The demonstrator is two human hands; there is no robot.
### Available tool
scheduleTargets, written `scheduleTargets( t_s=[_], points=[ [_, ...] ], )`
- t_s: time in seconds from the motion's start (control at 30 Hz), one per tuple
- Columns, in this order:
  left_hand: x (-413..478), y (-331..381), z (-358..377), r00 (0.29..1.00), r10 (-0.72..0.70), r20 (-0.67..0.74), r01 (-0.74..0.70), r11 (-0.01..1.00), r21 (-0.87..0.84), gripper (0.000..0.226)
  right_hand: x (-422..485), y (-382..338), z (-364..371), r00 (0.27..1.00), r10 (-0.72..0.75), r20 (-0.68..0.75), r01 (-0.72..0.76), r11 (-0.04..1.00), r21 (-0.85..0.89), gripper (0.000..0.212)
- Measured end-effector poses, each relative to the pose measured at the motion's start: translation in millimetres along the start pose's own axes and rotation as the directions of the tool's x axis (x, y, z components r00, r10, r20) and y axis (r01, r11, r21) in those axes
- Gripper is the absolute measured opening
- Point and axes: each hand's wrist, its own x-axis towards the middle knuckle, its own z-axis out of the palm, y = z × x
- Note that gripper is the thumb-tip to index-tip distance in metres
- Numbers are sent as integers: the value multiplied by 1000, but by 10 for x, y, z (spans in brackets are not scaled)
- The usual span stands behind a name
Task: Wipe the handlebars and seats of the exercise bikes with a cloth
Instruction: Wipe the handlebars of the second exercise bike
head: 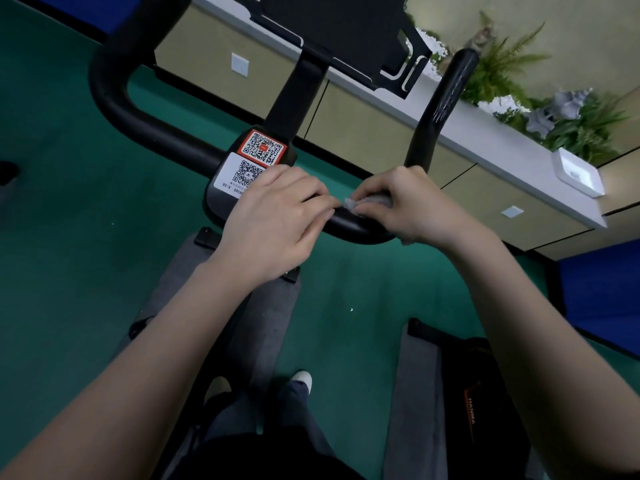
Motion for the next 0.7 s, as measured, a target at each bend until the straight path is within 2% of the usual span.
scheduleTargets(
  t_s=[0.13,0.2,0.3,0.37,0.47,0.53,0.57,0.63,0.7],
  points=[
    [-6,5,4,1000,-2,-7,2,1000,-10,28,25,117,-53,999,-6,-42,0,990,-143,20],
    [-8,3,2,1000,-2,-7,1,1000,-14,28,13,161,-9,986,-17,-168,-9,988,-157,21],
    [-7,1,5,1000,0,-11,0,1000,-7,26,-110,146,229,914,-6,-406,-13,999,-42,18],
    [-8,4,12,1000,1,-20,-2,1000,-10,24,-235,109,453,782,92,-617,-10,991,134,17],
    [-5,11,30,999,0,-41,-1,1000,-16,22,-368,-25,829,464,325,-824,38,922,385,21],
    [-2,10,39,999,-1,-50,0,1000,-9,22,-349,-119,990,282,505,-816,115,827,551,23],
    [-1,9,44,999,1,-50,-2,1000,-7,23,-312,-155,1024,219,593,-775,162,761,628,24],
    [1,2,47,999,10,-52,-10,1000,-2,23,-236,-229,1045,140,730,-669,238,631,738,23],
    [4,-2,55,998,18,-58,-17,1000,12,23,-207,-335,1070,99,824,-558,286,513,809,23]
  ],
)
